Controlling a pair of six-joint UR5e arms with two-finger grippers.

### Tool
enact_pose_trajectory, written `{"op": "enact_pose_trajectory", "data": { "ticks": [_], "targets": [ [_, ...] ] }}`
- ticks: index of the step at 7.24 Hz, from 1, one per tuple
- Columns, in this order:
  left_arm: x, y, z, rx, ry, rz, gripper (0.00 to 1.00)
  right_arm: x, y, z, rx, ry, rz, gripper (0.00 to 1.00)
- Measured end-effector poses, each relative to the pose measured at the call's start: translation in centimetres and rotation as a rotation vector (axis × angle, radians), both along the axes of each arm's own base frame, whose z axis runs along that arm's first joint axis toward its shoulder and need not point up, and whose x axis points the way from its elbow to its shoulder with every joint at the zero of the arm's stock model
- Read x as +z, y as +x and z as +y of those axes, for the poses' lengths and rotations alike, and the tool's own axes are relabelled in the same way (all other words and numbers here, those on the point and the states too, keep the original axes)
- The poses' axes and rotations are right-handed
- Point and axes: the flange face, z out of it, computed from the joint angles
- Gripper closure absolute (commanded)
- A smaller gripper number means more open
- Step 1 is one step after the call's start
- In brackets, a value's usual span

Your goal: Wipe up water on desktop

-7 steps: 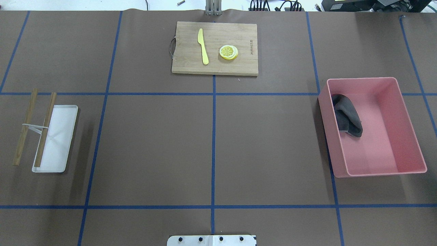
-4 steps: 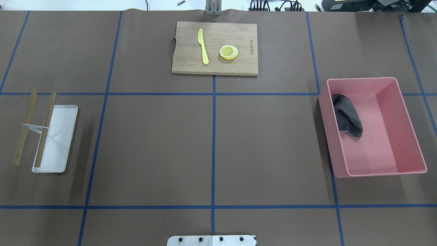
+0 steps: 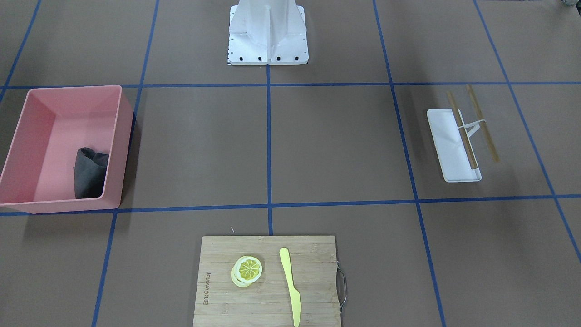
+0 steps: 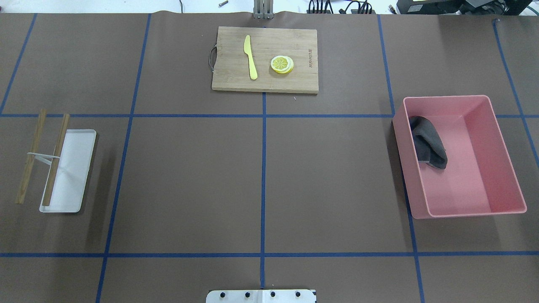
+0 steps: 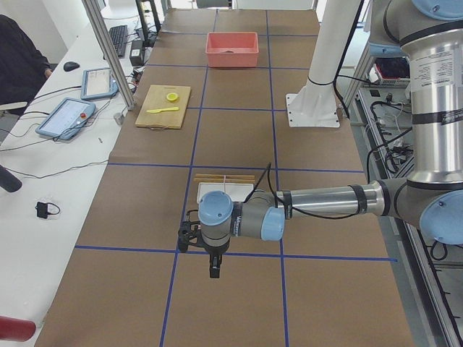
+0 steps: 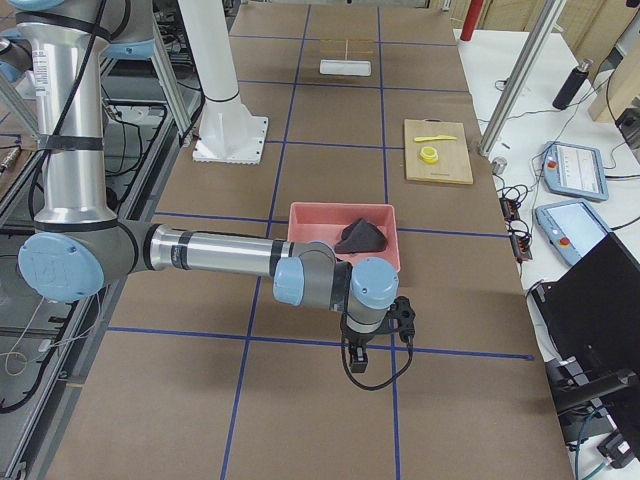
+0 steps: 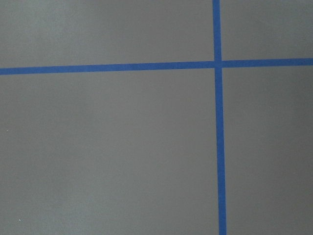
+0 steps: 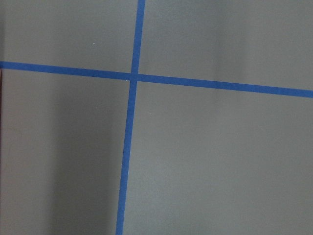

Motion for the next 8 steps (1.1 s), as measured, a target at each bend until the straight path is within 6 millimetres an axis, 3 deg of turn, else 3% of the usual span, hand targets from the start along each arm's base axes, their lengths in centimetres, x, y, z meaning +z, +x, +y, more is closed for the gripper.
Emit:
{"op": "enact_pose_trajectory", "data": {
  "ticks": [2,5,8],
  "targets": [
    [-1.6,0.2,-0.3,0.019,0.011,0.023,0.01,0.1,0.2,0.0,0.002,-0.003,0.009,0.0],
    [-4.7,-1.6,-0.8,0.092,0.013,0.012,0.01,0.1,0.6,0.2,0.011,-0.022,0.005,0.0],
    [-5.1,-2.3,-1.4,0.091,0.006,-0.019,0.01,-0.2,0.4,0.3,0.016,-0.047,-0.028,0.0]
  ]
}}
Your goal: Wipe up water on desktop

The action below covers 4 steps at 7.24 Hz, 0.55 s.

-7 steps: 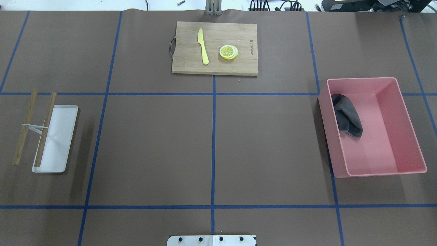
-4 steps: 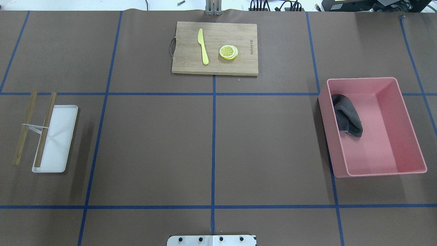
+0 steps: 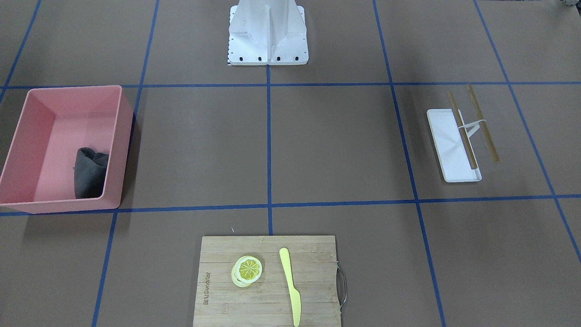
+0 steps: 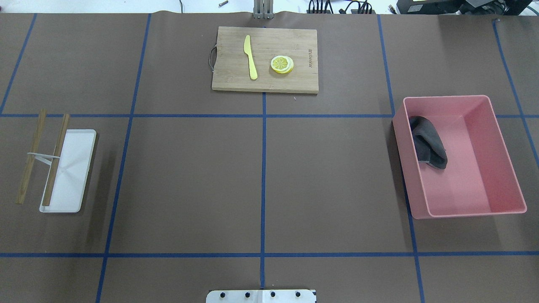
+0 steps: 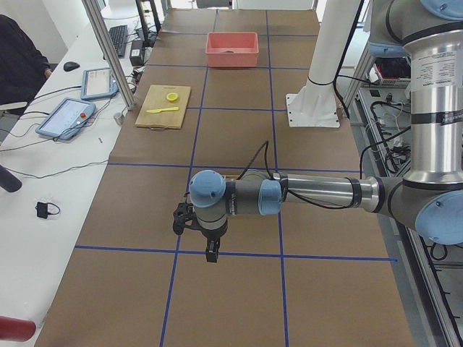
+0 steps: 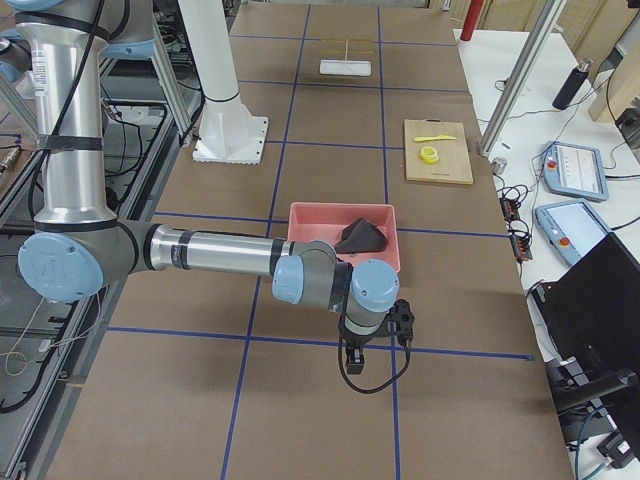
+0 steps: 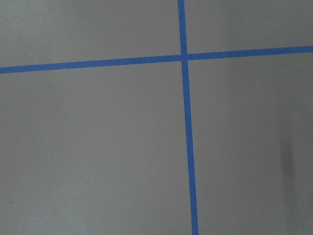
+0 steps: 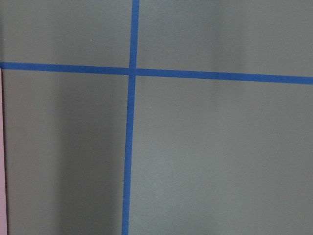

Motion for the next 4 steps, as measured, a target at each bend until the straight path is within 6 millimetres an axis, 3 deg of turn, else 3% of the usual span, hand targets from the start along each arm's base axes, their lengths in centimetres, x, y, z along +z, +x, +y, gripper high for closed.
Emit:
{"op": "enact_pose_trajectory", "data": {
  "ticks": [4],
  "targets": [
    [0.06,-0.13,-0.22,-0.001,-0.002,-0.013,0.01,-0.07,-0.08,0.11,0.002,-0.01,-0.016,0.0]
  ]
}}
